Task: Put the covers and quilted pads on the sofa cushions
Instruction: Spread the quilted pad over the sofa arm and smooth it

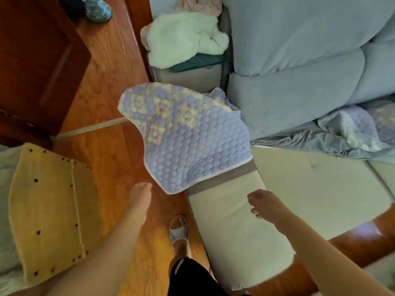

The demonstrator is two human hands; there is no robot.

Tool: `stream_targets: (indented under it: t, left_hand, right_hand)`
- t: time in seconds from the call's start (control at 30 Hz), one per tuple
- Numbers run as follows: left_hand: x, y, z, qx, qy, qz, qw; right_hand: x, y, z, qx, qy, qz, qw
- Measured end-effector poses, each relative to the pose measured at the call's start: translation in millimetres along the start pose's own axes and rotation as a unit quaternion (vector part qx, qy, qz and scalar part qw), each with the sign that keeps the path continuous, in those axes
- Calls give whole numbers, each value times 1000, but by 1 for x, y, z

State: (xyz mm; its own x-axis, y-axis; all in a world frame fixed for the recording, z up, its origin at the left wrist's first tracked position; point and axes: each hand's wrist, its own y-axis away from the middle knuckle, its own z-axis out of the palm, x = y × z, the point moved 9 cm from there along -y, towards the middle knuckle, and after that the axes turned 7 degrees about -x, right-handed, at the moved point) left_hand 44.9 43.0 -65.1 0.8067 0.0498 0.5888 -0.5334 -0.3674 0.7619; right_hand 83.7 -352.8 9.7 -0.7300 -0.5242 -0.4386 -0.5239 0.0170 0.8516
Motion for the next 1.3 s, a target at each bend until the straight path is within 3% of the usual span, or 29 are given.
stream_targets:
  t: [0.1,0.23,0.37,0.5,0.73,0.97,1.1,1.17,1.23,1.3]
  left_hand:
    - [19,-64,-9,4,27,-47,999]
    - [36,-110,15,-103,126,-103,981]
    - [26,-116,15,-78,136,-80,984]
    - [17,-48,20,-67,211,-44,974]
    - [-19,136,106,-151,373,-55,914]
    - [-71,271,165,-96,454,-52,884]
    - [-98,332,221,-135,470,-111,865]
    - [-100,356,260,-171,450,-131,867]
    - [-98,368,289,-192,397,-121,890]
    - [-99,369,302,-212,308,-92,923]
  right_hand:
    - [14,-11,12,1,-28,36,999]
    - [22,-17,15,12,-14,71,997]
    - [21,-19,15,29,-33,81,996]
    - [27,-5,28,14,-64,91,994]
    - [68,39,62,-41,-204,82,975]
    - [163,58,-5,-53,-297,89,949]
    - [212,78,-15,-112,-363,119,917]
    - [223,92,-2,-186,-405,124,887]
    - [215,107,10,-283,-454,91,840]
    - [201,115,5,-303,-499,49,810]
